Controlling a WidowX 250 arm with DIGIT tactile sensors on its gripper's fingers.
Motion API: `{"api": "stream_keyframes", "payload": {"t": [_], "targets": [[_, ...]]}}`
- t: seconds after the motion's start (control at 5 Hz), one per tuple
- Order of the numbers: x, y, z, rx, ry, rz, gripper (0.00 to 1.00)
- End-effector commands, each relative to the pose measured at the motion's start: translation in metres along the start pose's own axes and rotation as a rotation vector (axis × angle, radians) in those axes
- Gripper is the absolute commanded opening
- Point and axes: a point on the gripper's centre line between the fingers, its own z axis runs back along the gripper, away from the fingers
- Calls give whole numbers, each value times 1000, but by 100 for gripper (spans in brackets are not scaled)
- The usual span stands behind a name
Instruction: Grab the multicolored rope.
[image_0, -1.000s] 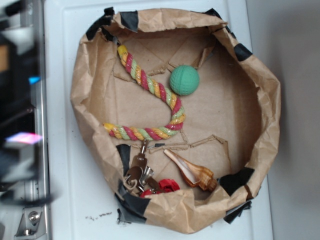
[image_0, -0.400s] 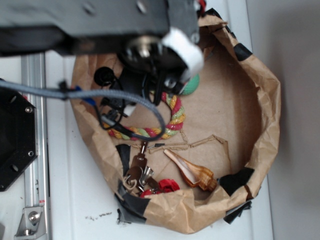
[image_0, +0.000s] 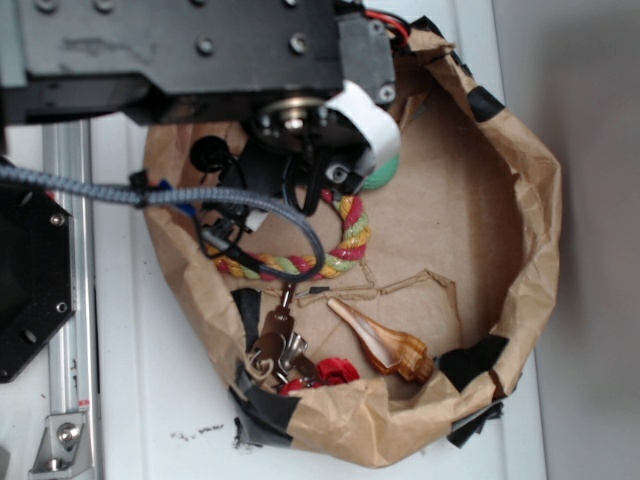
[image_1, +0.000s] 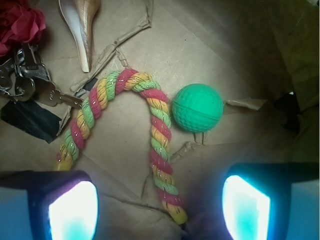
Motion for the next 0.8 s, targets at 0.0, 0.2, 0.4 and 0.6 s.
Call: {"api": "stream_keyframes", "payload": {"t": [0.0, 0.2, 0.4, 0.6], "targets": [[15, 6, -44, 40, 13, -43, 100], [7, 19, -94, 21, 74, -129, 100], [-2, 24, -110, -50, 70, -155, 100], [-7, 22, -117, -62, 86, -152, 100]]}}
